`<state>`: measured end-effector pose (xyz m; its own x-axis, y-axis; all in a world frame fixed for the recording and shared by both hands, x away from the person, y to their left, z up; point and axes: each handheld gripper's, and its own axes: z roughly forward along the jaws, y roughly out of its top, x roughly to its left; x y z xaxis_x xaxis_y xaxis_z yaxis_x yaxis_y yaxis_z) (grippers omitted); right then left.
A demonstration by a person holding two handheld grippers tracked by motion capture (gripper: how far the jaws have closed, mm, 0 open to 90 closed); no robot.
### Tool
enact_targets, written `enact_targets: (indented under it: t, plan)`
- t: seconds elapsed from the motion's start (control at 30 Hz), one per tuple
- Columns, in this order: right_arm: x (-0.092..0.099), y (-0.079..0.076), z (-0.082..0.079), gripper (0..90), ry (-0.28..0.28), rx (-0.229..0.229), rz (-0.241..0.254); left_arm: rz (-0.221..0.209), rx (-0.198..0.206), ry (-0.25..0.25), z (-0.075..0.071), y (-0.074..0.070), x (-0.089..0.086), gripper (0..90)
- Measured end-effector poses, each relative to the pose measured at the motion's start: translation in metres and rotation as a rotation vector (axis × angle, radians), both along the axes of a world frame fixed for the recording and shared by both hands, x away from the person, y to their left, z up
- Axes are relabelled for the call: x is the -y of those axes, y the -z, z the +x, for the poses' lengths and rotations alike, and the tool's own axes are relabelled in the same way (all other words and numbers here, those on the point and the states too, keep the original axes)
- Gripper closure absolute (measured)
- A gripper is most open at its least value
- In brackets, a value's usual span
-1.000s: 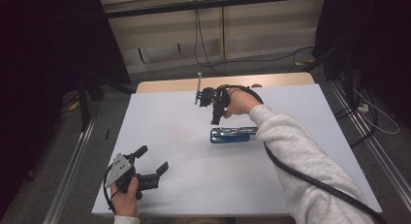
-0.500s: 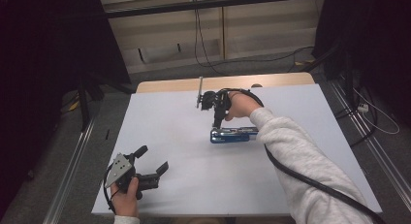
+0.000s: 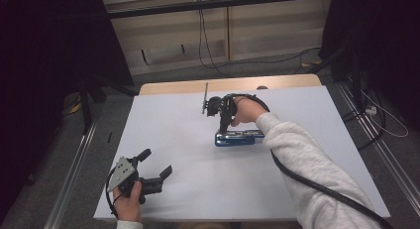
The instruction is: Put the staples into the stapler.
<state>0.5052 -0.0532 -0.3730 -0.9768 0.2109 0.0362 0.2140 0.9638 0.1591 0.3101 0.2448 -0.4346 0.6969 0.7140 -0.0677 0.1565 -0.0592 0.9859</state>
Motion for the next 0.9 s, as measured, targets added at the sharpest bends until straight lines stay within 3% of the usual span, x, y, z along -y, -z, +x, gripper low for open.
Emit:
enact_targets:
  t: [0.9]
  plan:
    - [0.0011,0.0054,0.0012,79.1,-0.011,0.0,-0.023,0.003,0.005,0.0,0.0,-0.0002,0.0003,2.9]
